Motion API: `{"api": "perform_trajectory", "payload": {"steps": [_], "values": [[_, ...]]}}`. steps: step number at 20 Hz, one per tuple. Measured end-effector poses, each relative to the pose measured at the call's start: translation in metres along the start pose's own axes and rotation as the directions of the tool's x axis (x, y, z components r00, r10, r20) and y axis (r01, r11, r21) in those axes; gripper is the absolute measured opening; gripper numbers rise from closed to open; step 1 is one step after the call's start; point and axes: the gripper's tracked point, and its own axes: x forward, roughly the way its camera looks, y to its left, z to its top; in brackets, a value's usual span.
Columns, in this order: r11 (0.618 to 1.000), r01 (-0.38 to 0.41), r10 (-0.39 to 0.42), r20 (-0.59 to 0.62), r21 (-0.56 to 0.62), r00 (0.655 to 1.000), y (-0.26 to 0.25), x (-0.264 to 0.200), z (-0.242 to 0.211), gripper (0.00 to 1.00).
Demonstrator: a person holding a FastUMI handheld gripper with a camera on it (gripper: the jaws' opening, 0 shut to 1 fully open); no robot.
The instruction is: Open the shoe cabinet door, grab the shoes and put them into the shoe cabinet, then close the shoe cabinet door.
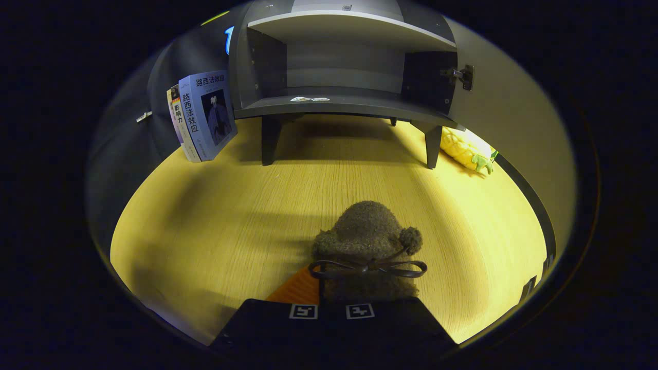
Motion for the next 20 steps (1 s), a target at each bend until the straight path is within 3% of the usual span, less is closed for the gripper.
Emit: {"api": "perform_trajectory", "payload": {"steps": [7,20], "values": [[1.000,0.026,-0.025,-0.043,0.013,0.999,-0.014,-0.025,0.023,0.05],[0.998,0.013,-0.018,0.080,0.063,0.997,-0.009,-0.143,0.185,0.05]]}}
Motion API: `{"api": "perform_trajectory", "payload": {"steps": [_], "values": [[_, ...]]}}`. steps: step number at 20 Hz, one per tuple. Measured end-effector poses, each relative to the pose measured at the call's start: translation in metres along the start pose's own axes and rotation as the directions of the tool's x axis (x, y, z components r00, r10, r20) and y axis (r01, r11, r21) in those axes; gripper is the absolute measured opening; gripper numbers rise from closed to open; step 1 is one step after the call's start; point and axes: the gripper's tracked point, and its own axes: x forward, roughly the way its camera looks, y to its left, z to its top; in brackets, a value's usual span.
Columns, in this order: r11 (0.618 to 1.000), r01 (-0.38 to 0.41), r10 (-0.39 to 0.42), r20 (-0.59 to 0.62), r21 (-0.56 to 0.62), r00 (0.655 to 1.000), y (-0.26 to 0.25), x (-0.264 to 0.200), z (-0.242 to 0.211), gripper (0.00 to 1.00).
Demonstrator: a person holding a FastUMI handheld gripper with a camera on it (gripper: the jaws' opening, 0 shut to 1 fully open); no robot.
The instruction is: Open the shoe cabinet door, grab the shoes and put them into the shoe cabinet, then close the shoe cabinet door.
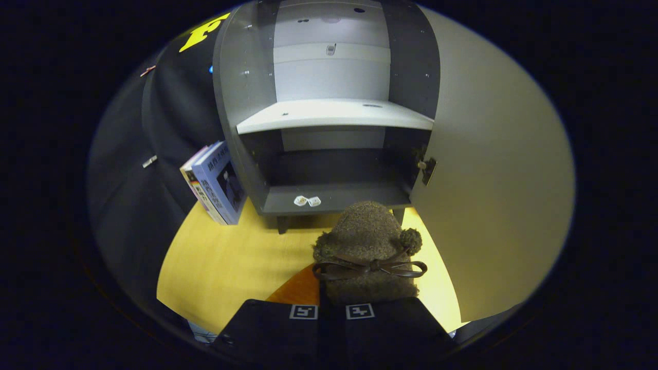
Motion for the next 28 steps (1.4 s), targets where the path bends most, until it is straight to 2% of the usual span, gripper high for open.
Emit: {"api": "perform_trajectory", "payload": {"steps": [3,10,13,15,22,28], "values": [[1.000,0.017,-0.017,0.019,-0.011,1.000,0.000,-0.013,0.030,0.05],[0.999,-0.017,0.014,0.062,0.044,0.998,0.006,-0.029,0.106,0.05],[1.000,0.007,-0.007,0.089,0.010,0.996,0.004,-0.030,0.142,0.05],[1.000,-0.005,0.006,0.095,-0.011,0.995,0.012,-0.029,0.160,0.05],[1.000,-0.014,0.017,0.124,-0.026,0.992,0.026,0.000,0.222,0.05],[0.999,-0.029,0.033,0.100,-0.038,0.995,0.033,0.057,0.272,0.05]]}}
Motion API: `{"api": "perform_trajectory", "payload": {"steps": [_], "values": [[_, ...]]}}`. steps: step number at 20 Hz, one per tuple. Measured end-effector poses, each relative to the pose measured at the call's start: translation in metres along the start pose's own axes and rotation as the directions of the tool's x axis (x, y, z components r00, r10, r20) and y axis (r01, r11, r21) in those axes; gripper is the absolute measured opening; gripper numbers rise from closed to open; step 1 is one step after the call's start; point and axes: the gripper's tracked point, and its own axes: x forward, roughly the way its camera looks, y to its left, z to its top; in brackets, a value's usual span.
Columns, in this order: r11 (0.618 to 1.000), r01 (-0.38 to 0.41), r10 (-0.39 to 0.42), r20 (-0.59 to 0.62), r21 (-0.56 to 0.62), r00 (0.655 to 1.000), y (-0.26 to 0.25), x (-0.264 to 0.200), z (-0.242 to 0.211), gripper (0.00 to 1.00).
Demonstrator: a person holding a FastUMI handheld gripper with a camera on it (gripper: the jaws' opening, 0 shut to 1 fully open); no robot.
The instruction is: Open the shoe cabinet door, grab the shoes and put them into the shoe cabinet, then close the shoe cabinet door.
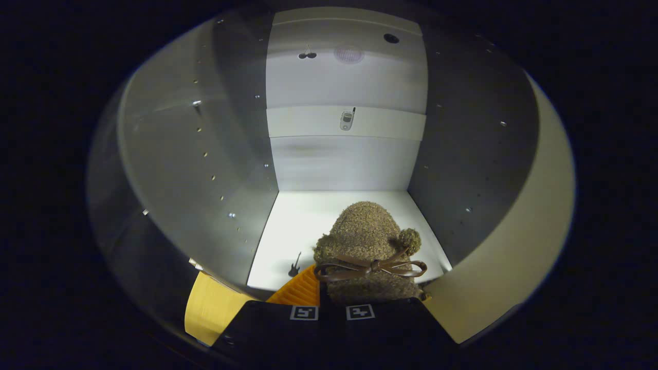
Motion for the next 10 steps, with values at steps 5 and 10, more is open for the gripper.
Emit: {"api": "perform_trajectory", "payload": {"steps": [5,10], "values": [[0.999,-0.015,0.017,-0.032,0.039,0.999,-0.003,0.067,0.030,0.05],[0.997,0.000,0.008,-0.096,0.080,0.995,-0.017,0.130,0.028,0.05]]}}
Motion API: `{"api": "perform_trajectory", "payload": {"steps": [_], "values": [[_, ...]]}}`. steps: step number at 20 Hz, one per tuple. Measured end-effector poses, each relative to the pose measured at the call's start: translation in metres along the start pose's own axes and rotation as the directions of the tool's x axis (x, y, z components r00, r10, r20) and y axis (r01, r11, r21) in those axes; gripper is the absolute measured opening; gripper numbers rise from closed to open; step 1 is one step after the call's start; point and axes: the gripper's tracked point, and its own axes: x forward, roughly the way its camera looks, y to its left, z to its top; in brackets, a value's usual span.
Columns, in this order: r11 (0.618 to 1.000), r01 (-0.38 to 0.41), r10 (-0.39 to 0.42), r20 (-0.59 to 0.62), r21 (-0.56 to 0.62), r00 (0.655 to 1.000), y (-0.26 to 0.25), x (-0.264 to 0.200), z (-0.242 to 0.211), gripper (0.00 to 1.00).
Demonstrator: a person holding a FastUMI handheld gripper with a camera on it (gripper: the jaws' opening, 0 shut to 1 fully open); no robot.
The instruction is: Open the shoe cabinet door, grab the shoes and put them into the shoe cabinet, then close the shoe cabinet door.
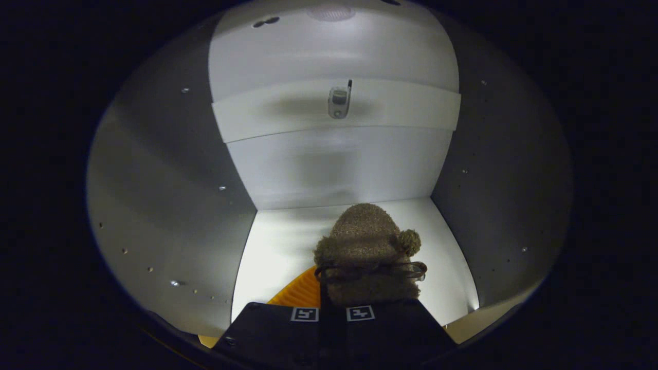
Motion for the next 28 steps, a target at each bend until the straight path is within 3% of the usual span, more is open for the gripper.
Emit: {"api": "perform_trajectory", "payload": {"steps": [6,11,15,20,24,28], "values": [[1.000,0.011,-0.011,-0.056,-0.007,0.998,-0.002,0.045,-0.011,0.05],[0.999,0.015,-0.017,-0.044,-0.044,0.999,0.000,0.047,-0.013,0.07],[0.998,-0.008,0.006,-0.020,-0.063,1.000,0.010,0.035,-0.015,0.43],[0.997,0.024,-0.022,0.022,-0.072,1.000,0.010,0.011,-0.013,0.93],[0.997,0.043,-0.038,0.072,-0.071,0.997,0.009,-0.023,-0.009,0.97],[0.997,0.059,-0.047,0.195,-0.055,0.980,0.007,-0.079,0.015,0.99]]}}
